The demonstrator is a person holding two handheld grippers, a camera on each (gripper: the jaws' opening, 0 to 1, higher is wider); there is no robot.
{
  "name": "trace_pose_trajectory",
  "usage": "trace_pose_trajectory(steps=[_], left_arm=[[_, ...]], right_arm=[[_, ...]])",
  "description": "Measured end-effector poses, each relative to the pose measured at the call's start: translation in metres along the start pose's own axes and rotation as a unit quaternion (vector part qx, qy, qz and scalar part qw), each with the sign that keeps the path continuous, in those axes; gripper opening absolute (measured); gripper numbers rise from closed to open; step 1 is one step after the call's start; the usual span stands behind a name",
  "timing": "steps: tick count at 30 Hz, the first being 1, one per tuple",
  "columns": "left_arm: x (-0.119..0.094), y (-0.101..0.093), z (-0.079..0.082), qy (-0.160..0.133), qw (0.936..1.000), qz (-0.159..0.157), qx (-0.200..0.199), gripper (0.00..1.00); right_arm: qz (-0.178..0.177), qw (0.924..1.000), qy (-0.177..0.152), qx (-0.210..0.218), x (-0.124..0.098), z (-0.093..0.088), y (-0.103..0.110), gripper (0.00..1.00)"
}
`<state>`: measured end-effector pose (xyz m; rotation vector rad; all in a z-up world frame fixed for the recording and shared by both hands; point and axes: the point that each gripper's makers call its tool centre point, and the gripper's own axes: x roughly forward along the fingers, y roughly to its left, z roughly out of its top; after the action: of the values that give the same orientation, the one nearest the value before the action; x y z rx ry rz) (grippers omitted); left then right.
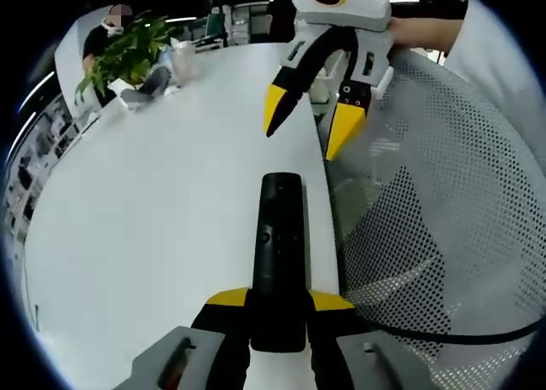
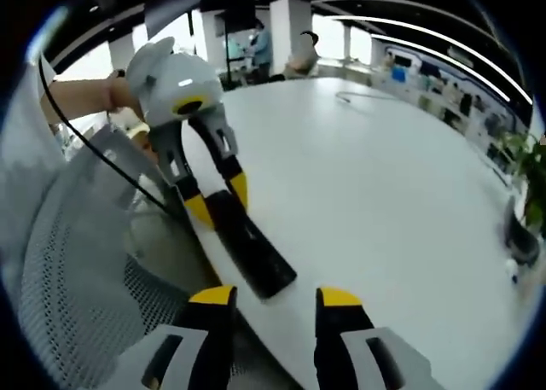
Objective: Press the specified remote control buttons in sequence, fully releasing each button before pressing the next.
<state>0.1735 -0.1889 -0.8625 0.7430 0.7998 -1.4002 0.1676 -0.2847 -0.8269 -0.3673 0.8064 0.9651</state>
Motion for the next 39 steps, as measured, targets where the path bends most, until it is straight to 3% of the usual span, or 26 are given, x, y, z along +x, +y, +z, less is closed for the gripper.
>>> trace_pose_trajectory(steps=[6,11,21,28,34,39], left_arm=[[0.000,-0.004,0.001,-0.002,1.0000,-0.004,-0.001,0.24],[0.001,-0.007,0.001,-0.001,1.0000,-0.008,0.004,0.24],[0.003,-0.014,0.002,0.000,0.9999,-0.013,0.009,0.24],[0.003,-0.014,0.002,-0.008,0.9999,-0.006,0.003,0.24],[0.002,-0.015,0.002,-0.037,0.9993,0.005,-0.004,0.25],[0.002,-0.017,0.002,-0.049,0.9988,0.007,0.000,0.25]], right_arm=[[0.011,0.9999,0.003,-0.009,0.000,-0.001,0.004,0.23],[0.020,0.9996,0.010,-0.017,0.002,-0.003,0.008,0.20],[0.042,0.9974,0.028,-0.051,0.003,-0.009,0.016,0.00],[0.046,0.9964,0.036,-0.061,0.004,-0.011,0.018,0.00],[0.061,0.9906,0.084,-0.089,0.008,-0.023,0.022,0.00],[0.060,0.9887,0.094,-0.100,0.008,-0.021,0.013,0.00]])
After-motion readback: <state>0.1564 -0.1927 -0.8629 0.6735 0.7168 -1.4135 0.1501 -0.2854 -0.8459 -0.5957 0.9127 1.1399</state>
